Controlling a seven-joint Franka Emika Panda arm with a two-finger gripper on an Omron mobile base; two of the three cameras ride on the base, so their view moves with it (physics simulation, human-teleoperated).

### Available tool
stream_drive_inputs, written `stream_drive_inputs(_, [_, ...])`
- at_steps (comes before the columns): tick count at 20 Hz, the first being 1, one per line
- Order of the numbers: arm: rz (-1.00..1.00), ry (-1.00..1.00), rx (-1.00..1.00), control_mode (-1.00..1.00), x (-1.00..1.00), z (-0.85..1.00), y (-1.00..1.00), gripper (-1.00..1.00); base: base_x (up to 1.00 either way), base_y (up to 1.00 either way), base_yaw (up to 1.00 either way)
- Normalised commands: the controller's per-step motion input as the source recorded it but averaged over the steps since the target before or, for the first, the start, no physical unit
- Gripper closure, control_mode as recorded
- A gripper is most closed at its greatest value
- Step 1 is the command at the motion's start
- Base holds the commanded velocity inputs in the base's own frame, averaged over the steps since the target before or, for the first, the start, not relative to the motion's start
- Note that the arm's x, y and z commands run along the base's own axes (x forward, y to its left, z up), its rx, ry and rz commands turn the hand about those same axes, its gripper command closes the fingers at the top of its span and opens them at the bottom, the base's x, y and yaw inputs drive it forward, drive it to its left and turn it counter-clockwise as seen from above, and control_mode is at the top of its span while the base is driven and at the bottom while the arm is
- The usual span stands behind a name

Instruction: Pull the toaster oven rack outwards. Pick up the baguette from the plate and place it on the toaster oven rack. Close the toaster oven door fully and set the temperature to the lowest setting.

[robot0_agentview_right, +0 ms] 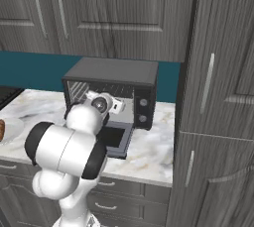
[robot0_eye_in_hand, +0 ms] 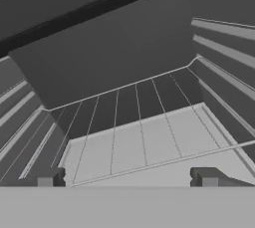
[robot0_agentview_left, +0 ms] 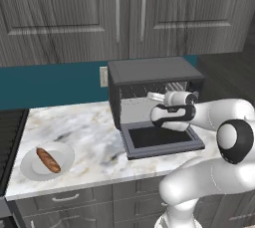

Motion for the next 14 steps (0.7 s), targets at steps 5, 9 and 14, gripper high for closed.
stream_drive_inputs(5, [0.00, 0.00, 0.01, -1.00, 0.00, -0.25, -0.03, -1.00, 0.00, 0.00, 0.00])
stream_drive_inputs(9, [0.00, 0.00, 0.02, -1.00, 0.06, -0.06, 0.00, -1.00, 0.00, 0.00, 0.00])
stream_drive_inputs(14, [0.00, 0.00, 0.05, -1.00, 0.15, 0.00, 0.00, -1.00, 0.00, 0.00, 0.00])
